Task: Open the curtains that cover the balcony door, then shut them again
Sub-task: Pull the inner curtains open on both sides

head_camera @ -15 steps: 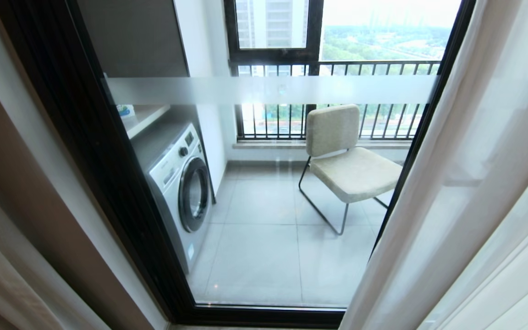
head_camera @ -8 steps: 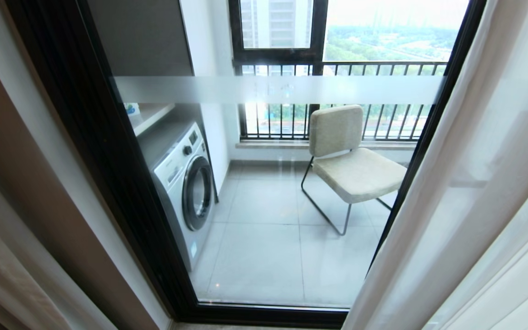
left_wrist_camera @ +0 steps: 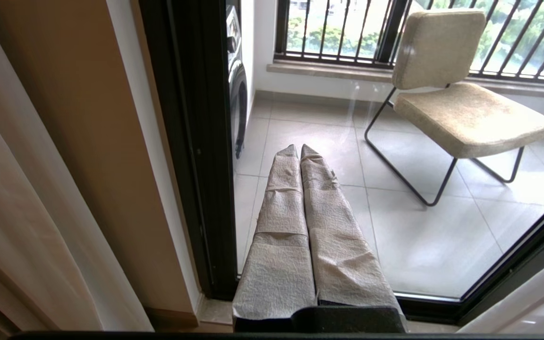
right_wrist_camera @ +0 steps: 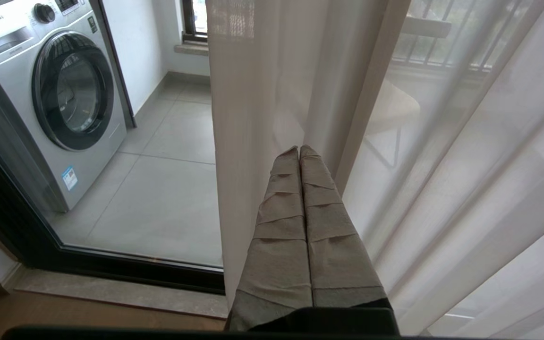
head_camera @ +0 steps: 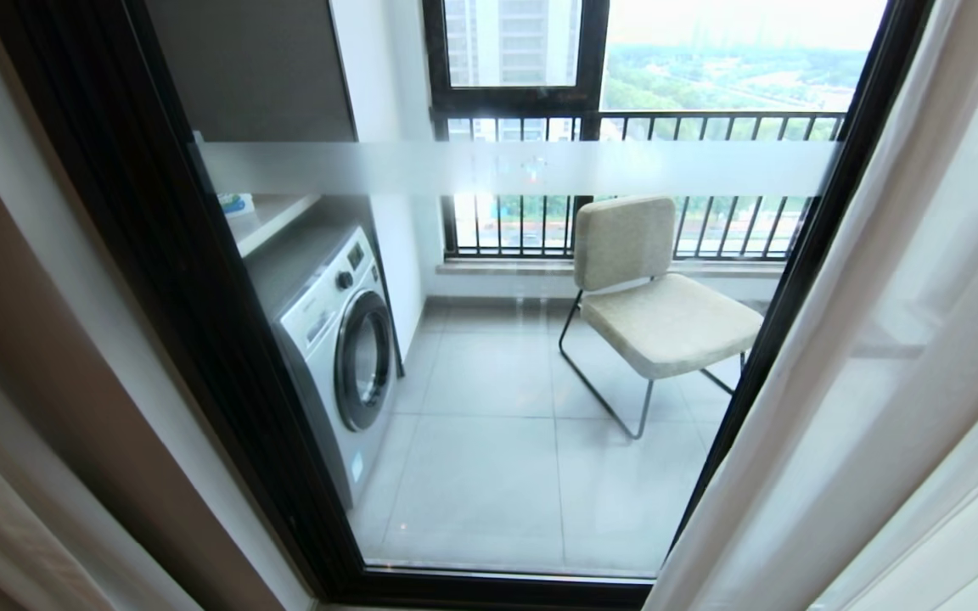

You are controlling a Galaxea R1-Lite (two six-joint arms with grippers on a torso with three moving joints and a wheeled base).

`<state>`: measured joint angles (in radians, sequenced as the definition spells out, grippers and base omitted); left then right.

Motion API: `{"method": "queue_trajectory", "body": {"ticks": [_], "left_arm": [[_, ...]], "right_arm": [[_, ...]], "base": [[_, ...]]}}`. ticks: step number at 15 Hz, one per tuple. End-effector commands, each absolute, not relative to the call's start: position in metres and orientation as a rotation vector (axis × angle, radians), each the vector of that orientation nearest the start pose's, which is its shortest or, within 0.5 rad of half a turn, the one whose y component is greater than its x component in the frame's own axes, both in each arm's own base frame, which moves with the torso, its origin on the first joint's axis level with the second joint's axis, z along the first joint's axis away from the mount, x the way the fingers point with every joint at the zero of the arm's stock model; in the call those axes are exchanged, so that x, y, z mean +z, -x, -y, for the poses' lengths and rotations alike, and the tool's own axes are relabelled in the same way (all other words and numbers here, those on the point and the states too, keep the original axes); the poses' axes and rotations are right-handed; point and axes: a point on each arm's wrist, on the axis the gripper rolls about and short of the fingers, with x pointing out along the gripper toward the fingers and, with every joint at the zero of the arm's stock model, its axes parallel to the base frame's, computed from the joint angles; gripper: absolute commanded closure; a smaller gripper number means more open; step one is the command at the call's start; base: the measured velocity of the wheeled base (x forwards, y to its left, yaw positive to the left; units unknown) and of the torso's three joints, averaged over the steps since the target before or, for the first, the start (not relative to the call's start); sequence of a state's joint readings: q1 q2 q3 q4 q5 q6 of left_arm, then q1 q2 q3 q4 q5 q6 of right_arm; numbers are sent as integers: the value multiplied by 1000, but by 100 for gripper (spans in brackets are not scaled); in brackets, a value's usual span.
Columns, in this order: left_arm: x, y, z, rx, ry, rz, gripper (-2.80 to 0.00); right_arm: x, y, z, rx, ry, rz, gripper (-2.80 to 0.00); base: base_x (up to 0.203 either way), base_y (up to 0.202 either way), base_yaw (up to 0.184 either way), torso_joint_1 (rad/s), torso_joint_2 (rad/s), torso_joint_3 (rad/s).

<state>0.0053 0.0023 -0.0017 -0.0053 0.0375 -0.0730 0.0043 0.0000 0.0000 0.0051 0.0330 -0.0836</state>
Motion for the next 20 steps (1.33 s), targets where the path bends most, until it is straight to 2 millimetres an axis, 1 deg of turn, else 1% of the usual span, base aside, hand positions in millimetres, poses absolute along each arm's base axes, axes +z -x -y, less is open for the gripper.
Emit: {"method": "queue_trajectory", "body": {"ticks": [1, 20], "left_arm": [[77, 23, -1, 44, 74, 8, 0], [76, 23, -1, 46, 74, 8, 0]], "right_arm": [[75, 23, -1, 39, 84, -3, 0], [75, 23, -1, 45, 92, -1, 0]], "base": [[0, 0, 0, 0, 0, 0], [0, 0, 0, 0, 0, 0]]}}
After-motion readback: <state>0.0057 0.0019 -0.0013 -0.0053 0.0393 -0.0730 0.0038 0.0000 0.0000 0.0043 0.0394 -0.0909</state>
